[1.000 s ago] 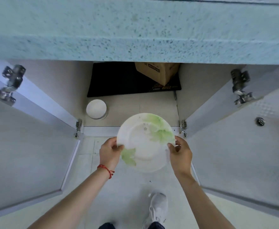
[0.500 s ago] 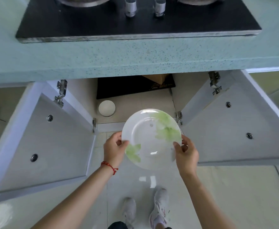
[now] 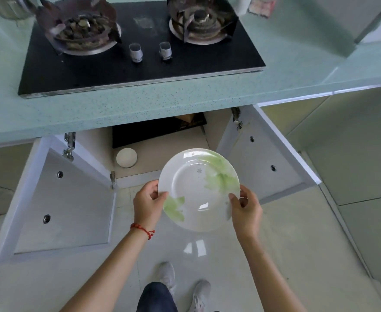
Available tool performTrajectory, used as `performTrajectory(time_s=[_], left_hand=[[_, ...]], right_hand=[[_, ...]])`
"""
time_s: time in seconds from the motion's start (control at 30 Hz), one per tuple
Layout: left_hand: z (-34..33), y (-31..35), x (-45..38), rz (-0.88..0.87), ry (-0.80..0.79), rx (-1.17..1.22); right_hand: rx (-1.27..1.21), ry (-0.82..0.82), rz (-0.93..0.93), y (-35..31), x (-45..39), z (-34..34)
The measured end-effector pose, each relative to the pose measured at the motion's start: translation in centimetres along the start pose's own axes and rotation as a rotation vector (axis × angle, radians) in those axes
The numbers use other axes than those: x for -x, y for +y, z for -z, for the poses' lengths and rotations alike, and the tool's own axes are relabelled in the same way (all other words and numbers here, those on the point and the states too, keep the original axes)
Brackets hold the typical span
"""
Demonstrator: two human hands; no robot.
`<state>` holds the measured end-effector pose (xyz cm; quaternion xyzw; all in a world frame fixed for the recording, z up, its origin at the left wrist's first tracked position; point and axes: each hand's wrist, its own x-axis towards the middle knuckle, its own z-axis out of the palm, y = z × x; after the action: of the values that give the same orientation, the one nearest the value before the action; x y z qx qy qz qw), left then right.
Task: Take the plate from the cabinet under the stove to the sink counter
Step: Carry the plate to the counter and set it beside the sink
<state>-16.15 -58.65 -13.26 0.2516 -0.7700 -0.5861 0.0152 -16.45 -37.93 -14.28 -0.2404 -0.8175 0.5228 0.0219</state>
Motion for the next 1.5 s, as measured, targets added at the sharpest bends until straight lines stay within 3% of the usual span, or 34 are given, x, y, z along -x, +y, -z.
performTrajectory(time_s=[0.33,0.9,1.5], left_hand=[[-4.5,5.7,6.2,-0.074,-0.173,-0.022],[-17.2,12.7,16.1,-0.202,-0.496,-0.165],[-36.8,20.8,14.5,-0.345,-0.955,-0.225]], right_hand=[[-0.043,0.151,-0.062,-1.0,2.3,10.6],[-0.212,0.464,-0.197,3.9,6.2,27.0],[-0.276,0.94,-0.376,5.4,-0.8,35.6]])
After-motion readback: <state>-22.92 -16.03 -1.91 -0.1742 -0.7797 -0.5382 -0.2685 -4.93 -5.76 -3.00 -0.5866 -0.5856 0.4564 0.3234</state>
